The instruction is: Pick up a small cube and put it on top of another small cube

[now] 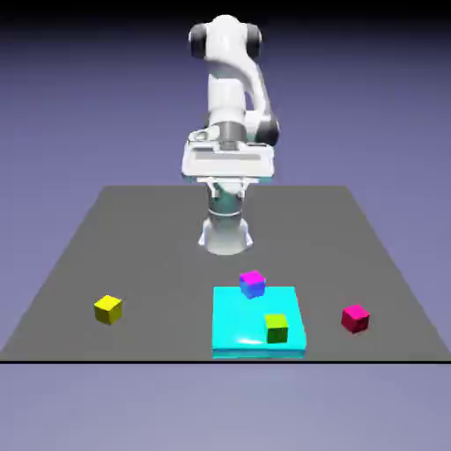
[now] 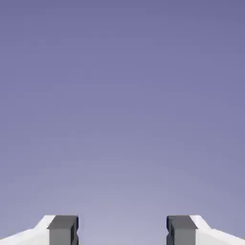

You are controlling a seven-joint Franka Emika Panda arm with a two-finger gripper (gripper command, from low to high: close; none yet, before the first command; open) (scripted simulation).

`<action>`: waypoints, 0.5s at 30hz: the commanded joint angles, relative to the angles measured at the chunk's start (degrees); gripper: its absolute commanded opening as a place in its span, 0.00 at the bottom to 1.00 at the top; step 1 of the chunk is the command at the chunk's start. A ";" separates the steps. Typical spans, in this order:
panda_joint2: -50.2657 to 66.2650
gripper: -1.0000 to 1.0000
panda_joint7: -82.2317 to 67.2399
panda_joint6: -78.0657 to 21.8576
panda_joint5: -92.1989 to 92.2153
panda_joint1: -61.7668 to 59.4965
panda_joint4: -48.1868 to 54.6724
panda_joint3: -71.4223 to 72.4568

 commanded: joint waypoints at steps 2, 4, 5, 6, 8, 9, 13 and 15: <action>4.16 0.50 -1.54 1.53 3.50 3.71 1.40 -0.05; 8.31 0.50 -3.07 3.05 7.00 7.43 2.80 -0.11; 10.39 0.50 -3.84 3.81 8.76 9.28 3.50 -0.13; 12.46 0.50 -4.60 4.57 10.51 11.14 4.20 -0.16; 16.61 0.50 -6.14 6.10 14.01 14.85 5.60 -0.21; 18.69 0.50 -6.90 6.86 15.76 16.71 6.30 -0.24; 27.00 0.50 -9.97 9.91 22.76 24.13 9.10 -0.34; 31.15 0.50 -11.51 11.44 26.26 27.84 10.50 -0.39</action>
